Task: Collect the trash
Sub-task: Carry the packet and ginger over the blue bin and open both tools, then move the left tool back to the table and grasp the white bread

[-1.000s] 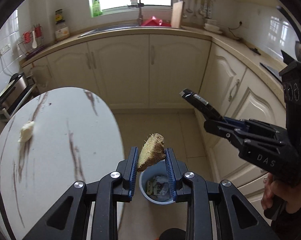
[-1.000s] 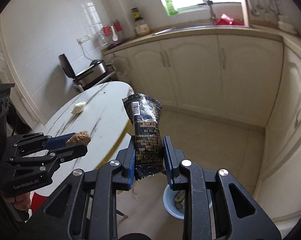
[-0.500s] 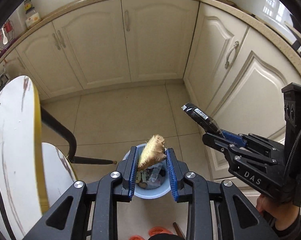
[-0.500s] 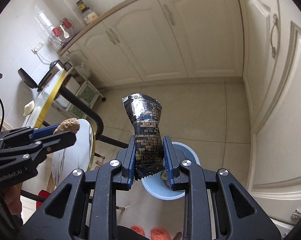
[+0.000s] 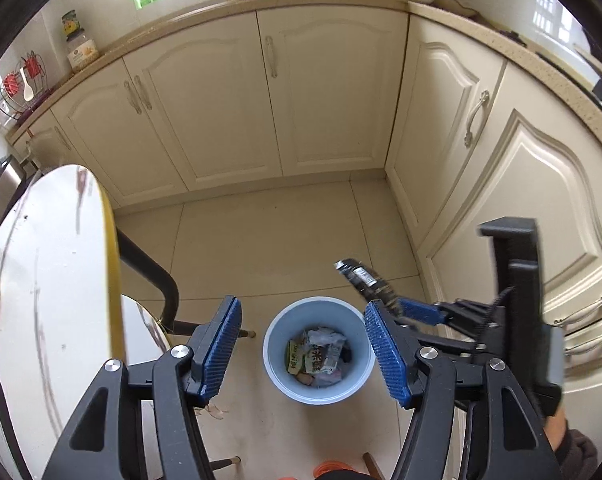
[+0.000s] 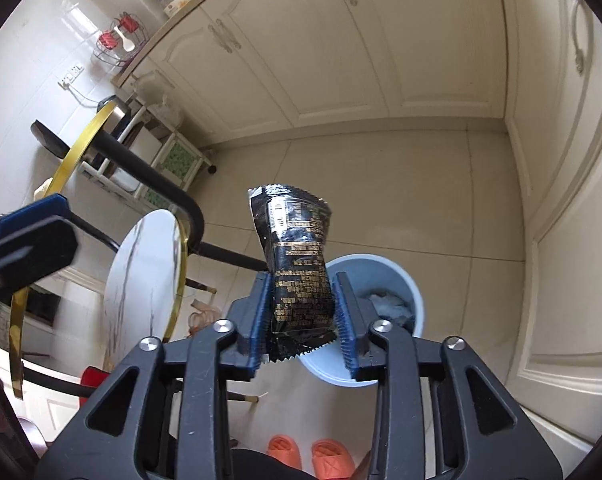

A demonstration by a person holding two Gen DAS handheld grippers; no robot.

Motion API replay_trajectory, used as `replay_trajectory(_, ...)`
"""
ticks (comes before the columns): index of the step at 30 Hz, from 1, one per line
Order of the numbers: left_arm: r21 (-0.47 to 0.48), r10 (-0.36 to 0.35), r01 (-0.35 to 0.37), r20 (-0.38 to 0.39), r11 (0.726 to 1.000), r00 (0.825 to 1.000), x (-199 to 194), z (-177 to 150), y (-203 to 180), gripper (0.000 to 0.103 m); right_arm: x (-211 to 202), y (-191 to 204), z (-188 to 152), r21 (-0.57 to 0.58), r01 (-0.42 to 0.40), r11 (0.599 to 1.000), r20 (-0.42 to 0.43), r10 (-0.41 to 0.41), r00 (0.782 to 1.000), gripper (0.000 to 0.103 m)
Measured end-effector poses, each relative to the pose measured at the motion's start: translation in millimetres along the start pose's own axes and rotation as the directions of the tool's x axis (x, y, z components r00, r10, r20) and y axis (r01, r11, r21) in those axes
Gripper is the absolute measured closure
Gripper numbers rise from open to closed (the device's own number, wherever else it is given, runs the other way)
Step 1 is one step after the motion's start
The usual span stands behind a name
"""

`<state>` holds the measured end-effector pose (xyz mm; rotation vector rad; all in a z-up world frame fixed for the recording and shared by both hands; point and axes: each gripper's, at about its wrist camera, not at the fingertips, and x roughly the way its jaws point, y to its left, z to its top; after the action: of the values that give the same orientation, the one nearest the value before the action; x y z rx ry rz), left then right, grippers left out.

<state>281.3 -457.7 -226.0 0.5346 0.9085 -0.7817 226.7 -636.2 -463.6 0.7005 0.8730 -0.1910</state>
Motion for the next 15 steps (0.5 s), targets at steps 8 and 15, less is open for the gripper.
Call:
replay_trajectory(8,-0.037,0.024,-0.020,0.097,0.999,0.995,-80.8,-37.4,27.9,0.037,-21.8,23.1,-0.8,0.006,-0.010,1.000,0.066,0.009,0.998,0.045)
replay_trajectory(15,-0.108,0.070,-0.053,0.163,0.993,0.984,-145.4,-80.5,59.1,0.030,-73.2,73.7,0.1,-0.069,-0.036,0.997,0.153,0.046,0.987,0.039)
